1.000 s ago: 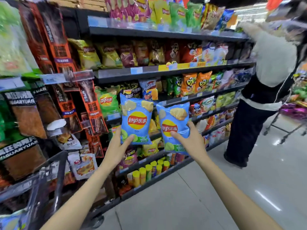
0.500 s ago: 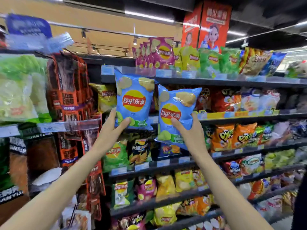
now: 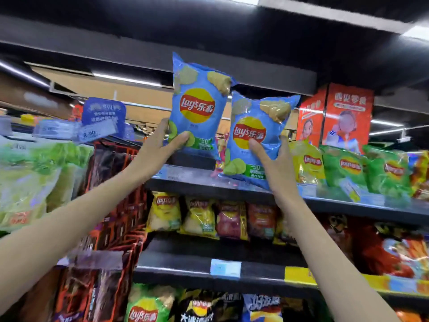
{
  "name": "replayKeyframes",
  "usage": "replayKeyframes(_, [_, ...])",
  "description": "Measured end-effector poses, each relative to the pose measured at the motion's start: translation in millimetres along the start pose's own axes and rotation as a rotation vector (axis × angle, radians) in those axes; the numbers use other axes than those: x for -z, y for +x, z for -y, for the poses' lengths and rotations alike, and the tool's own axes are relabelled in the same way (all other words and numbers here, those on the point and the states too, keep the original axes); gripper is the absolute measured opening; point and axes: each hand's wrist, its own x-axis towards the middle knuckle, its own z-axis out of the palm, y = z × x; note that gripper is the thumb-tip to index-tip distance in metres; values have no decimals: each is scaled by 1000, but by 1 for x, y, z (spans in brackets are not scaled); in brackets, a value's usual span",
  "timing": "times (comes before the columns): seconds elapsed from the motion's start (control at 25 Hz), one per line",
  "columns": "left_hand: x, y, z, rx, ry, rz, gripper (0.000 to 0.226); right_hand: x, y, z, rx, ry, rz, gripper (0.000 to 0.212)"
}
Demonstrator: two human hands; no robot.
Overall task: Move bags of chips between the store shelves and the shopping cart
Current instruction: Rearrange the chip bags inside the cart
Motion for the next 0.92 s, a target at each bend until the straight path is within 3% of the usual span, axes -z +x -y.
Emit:
replayKeyframes(0.12, [-11,40,25,73,-22,5,59,-6,46,-4,81,10,14,71])
replayKeyframes(0.2, [-15,69,44,121,-20,10,52,-15,74,-8,99,12,11,62])
replayKeyframes(0.4, [-21,126,89,271,46,92,41,-28,125,-20,67,101,0,51])
replayKeyframes(0.52, [-29,143,122,382,137,170,26,-32,142,-26,43,135,22,59])
replayKeyframes(0.64, [-35,160,157,480,264,262,66,-34,150,-30,52,116,51,51])
replayKeyframes(0.68, [-38,166,166,495,319,285,67,-35,151,-32,56,116,54,50])
replayKeyframes(0.84, [-59,174,183,505,415,392,20,-38,151,-35,78,81,45,47])
replayKeyframes(0.92, [-70,173,188,520,408,470,12,-39,151,-37,102,41,35,47])
